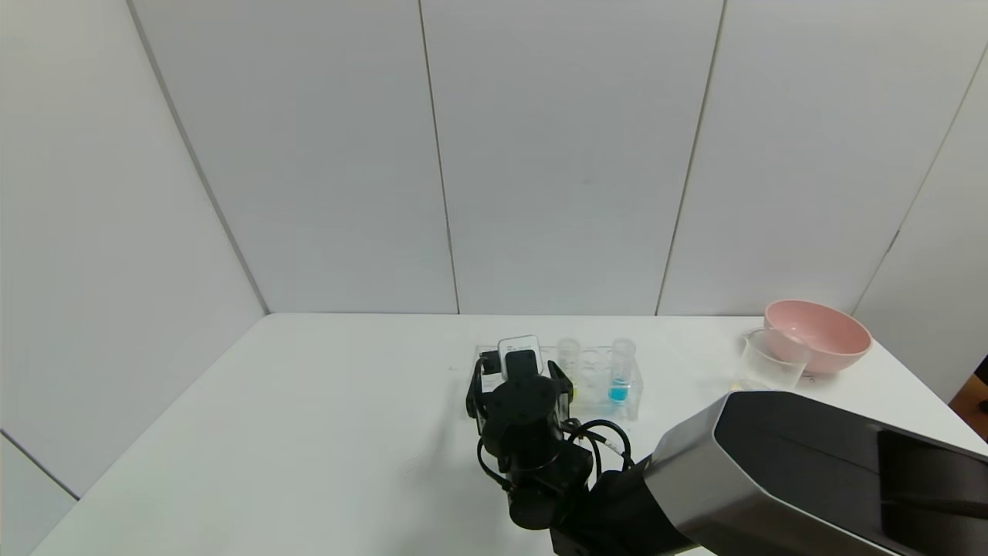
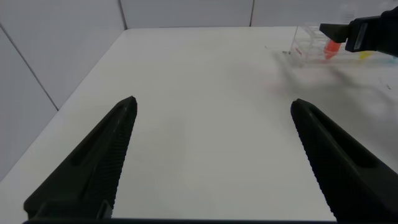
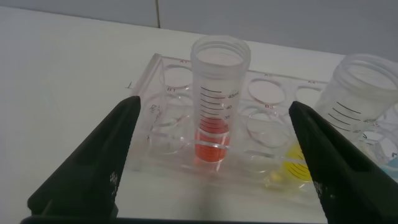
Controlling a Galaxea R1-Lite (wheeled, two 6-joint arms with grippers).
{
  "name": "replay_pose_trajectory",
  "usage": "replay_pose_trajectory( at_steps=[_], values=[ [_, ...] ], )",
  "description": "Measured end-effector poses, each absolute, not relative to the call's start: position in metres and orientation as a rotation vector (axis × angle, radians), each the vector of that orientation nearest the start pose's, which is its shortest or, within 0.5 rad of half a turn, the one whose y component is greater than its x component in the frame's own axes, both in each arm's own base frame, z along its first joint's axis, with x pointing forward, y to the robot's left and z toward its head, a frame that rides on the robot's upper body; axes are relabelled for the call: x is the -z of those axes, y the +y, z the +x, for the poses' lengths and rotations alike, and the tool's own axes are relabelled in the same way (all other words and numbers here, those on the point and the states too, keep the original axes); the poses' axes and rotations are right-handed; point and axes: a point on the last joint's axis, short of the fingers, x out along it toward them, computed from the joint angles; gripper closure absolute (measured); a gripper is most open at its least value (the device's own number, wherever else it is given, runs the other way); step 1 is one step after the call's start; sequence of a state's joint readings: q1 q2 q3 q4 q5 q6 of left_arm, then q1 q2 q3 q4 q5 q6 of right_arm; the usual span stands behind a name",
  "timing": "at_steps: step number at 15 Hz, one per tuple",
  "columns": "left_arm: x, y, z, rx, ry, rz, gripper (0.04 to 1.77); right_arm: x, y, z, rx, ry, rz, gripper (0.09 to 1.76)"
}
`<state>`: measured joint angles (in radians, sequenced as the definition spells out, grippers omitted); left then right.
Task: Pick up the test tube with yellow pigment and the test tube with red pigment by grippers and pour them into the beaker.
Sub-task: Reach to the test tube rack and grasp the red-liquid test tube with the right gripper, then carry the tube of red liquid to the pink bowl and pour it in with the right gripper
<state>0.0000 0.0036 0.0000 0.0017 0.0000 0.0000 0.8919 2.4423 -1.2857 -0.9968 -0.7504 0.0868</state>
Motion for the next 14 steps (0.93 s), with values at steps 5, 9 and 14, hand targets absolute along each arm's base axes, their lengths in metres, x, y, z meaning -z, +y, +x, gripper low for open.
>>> replay_pose_trajectory(
  at_steps=[5,9,14],
  values=[
    [-0.075,0.000,-0.023,0.000,0.005,0.000,0.05,-0.048,0.355,0.315,-0.127,0.103,-0.015,0.46],
    [-0.075,0.000,-0.023,0.000,0.005,0.000,0.05,-0.042,0.353,0.321,-0.115,0.114,-0.026,0.98],
    [-0.075,0.000,-0.023,0.000,0.005,0.000,0.05,-0.040,0.356,0.323,-0.139,0.117,-0.021,1.36]
  ],
)
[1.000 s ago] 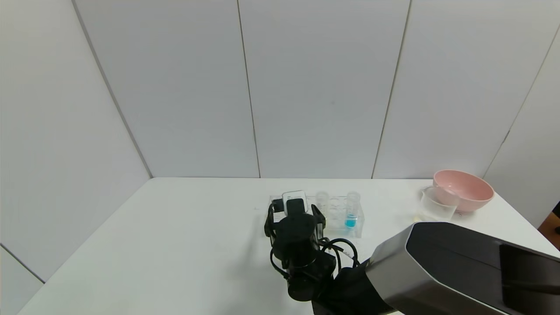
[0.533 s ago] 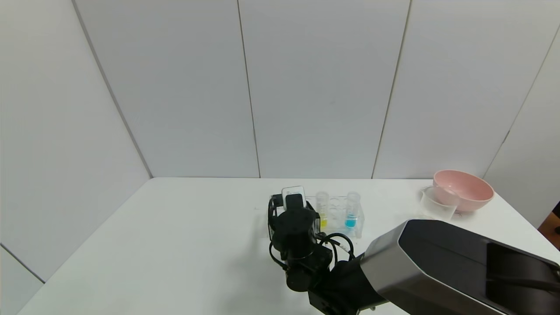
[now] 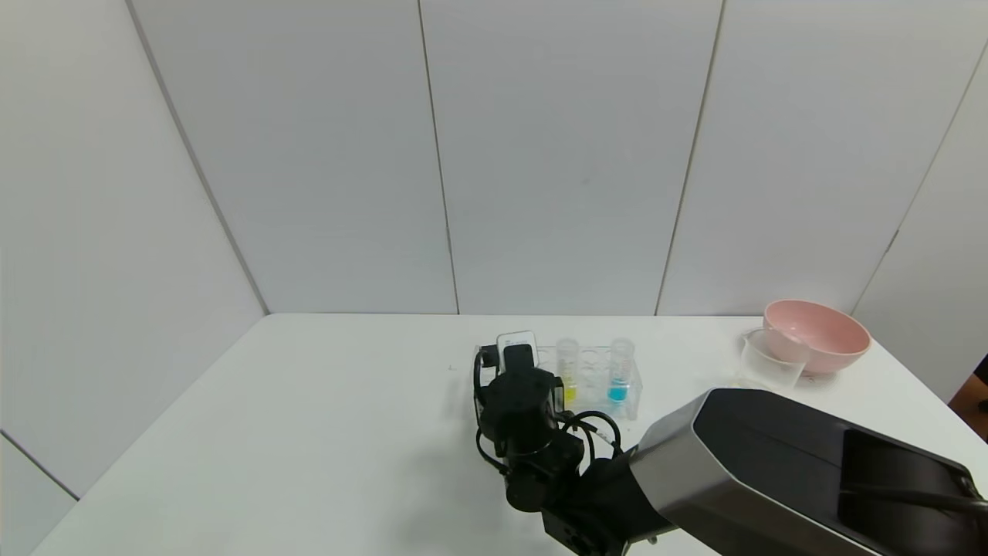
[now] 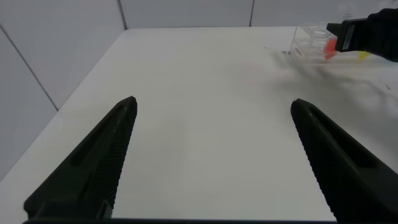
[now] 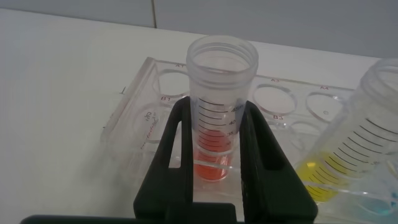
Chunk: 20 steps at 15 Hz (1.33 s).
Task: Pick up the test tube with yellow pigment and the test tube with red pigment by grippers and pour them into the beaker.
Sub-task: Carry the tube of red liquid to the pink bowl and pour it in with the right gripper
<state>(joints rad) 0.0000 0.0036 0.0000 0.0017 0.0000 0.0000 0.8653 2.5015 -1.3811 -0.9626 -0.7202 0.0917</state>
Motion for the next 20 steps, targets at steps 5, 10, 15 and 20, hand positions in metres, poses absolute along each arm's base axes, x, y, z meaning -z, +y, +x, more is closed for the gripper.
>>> replay_pose_trajectory(
  at_steps=[5,10,15,20],
  values=[
    [-0.075,0.000,-0.023,0.000,0.005,0.000,0.05,-0.039,0.358,0.324,-0.142,0.113,-0.018,1.36],
    [-0.075,0.000,-0.023,0.000,0.005,0.000,0.05,-0.042,0.358,0.324,-0.144,0.110,-0.016,1.36],
    [-0.075,0.000,-0.023,0.000,0.005,0.000,0.05,-0.071,0.354,0.323,-0.147,0.090,0.004,1.36],
    [-0.075,0.000,-0.023,0.000,0.005,0.000,0.05,-0.143,0.343,0.315,-0.147,0.001,0.059,1.36]
  ],
)
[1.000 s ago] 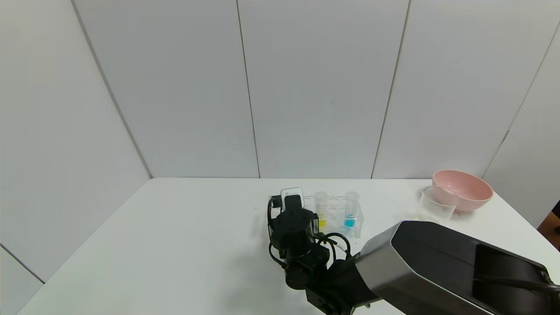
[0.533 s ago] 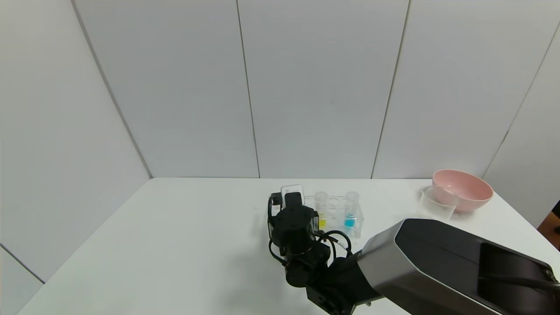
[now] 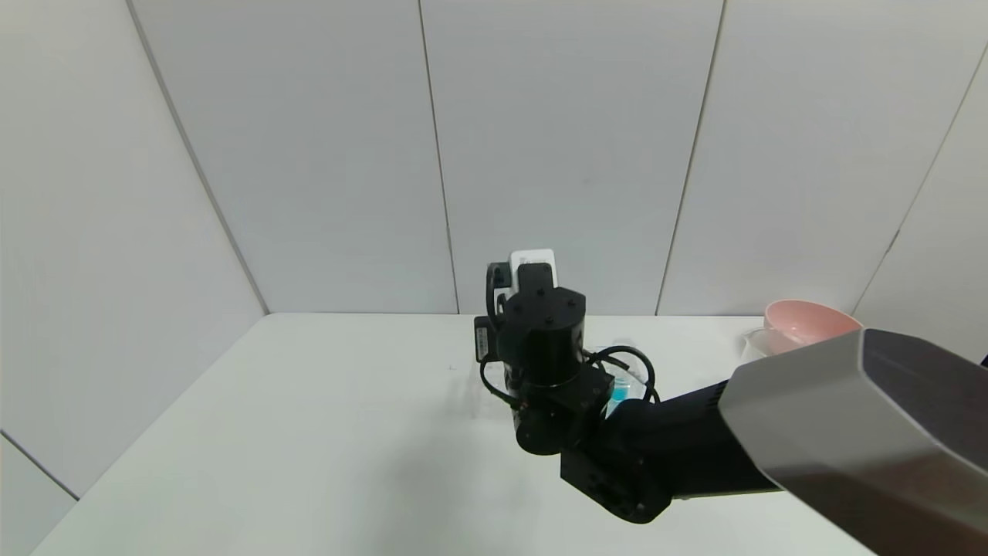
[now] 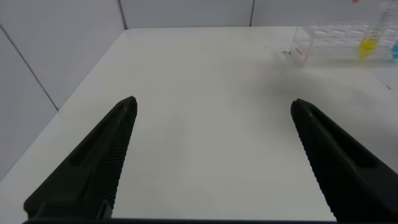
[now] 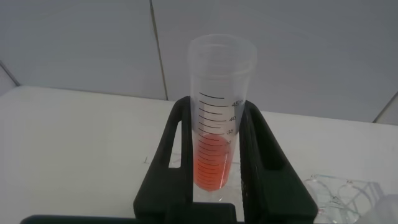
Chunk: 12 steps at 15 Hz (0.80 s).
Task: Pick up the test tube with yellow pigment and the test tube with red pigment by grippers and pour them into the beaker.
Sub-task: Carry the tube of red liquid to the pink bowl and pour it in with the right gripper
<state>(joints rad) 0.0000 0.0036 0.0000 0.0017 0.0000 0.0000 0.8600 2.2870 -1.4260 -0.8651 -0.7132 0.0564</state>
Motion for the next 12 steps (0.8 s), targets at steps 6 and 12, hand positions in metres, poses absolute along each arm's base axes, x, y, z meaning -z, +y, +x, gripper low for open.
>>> replay_pose_trajectory(
  at_steps=[6,12],
  values=[
    [-0.075,0.000,-0.023,0.000,0.005,0.000,0.05,-0.206,0.314,0.306,-0.111,-0.067,0.112,1.36],
    [-0.075,0.000,-0.023,0.000,0.005,0.000,0.05,-0.235,0.201,0.334,0.145,-0.074,-0.017,1.36]
  ],
)
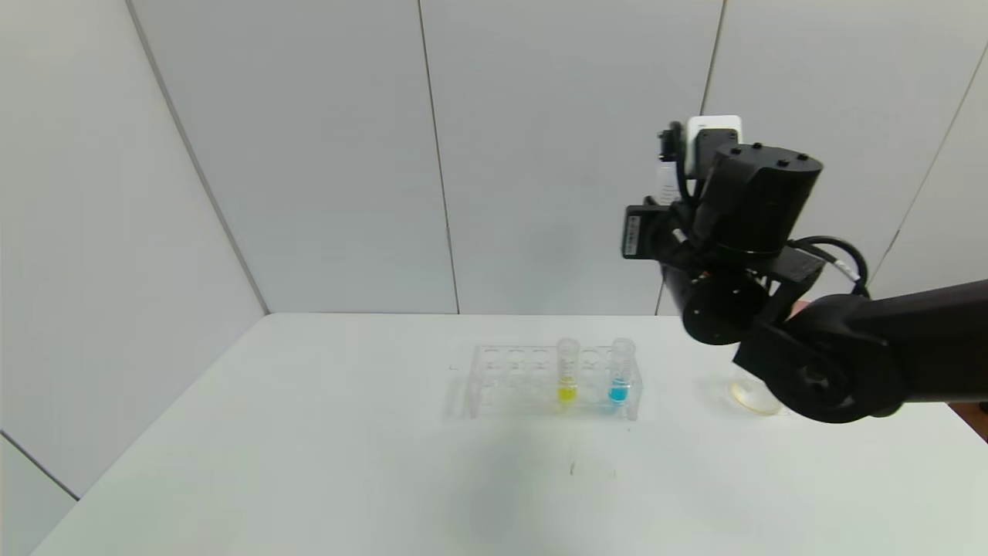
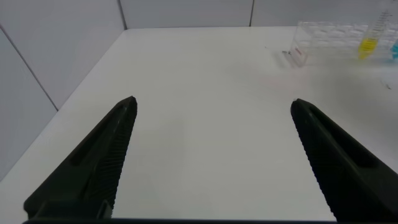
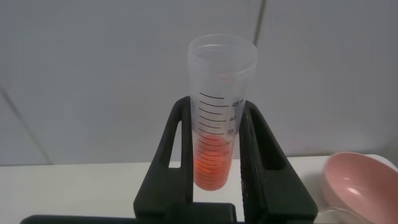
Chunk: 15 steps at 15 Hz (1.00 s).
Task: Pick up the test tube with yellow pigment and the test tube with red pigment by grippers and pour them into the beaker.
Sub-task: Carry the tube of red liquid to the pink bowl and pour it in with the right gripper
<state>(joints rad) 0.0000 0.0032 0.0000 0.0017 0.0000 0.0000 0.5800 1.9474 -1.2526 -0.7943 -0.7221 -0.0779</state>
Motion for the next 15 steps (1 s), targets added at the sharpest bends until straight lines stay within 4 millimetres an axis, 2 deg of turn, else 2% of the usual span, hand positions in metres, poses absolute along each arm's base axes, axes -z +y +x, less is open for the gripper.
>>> replay_pose_trajectory(
  at_steps=[3,5,10,13,15],
  values=[
    [-0.075,0.000,-0.023,0.000,0.005,0.000,0.05,-0.232,0.131,0.346,0.277,-0.045,-0.051,1.36],
    [-0.075,0.000,-0.023,0.000,0.005,0.000,0.05,-0.232,0.085,0.350,0.300,-0.038,-0.064,1.36],
    [-0.075,0.000,-0.023,0.000,0.005,0.000,0.05,-0.235,-0.030,0.351,0.142,-0.044,-0.140,1.36],
    [-0.075,0.000,-0.023,0.000,0.005,0.000,0.05,-0.221,-0.076,0.348,0.038,-0.007,-0.331,1.36],
    [-0.075,0.000,-0.023,0.000,0.005,0.000,0.05,-0.206,-0.089,0.348,0.019,0.006,-0.430,1.36]
  ],
)
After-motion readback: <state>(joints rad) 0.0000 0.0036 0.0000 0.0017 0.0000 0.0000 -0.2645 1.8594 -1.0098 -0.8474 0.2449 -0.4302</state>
